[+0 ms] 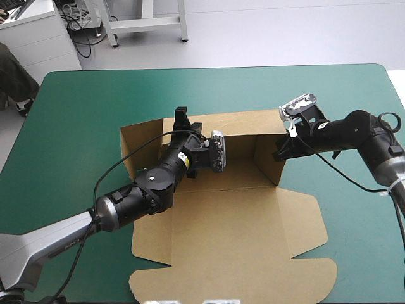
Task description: Fold the box
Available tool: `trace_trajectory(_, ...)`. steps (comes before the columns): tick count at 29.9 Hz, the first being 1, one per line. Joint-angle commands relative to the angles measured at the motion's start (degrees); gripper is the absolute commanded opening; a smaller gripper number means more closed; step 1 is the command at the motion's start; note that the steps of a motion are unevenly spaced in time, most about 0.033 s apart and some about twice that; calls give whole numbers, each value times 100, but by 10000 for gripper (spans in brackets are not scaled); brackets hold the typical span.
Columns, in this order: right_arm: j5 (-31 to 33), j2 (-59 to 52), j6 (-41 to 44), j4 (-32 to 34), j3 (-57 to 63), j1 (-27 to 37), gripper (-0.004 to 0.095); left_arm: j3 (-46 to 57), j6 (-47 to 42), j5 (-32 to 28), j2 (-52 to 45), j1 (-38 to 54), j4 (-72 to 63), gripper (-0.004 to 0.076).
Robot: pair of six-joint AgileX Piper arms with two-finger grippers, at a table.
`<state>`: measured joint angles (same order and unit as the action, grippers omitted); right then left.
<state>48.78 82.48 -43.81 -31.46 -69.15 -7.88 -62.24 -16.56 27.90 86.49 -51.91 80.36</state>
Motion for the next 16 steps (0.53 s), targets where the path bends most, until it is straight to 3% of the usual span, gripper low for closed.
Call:
trace_trajectory(1,-197,-195,70,-457,-136,-46,-17,-178,-110,-616,-222,-175,141,33)
trace_trajectory(7,-931,-195,1185,342,-148,-46,-17,-452,-424,-28,-272,-668,172,377)
trace_trajectory(9,-1147,-195,1629,795,-148,-46,-18,-562,-435,256,-283,-818,223,459)
trace_trajectory(16,-1604,-195,3110,2438,-160,-25,-18,-695,-435,786,-318,-1293,441,484)
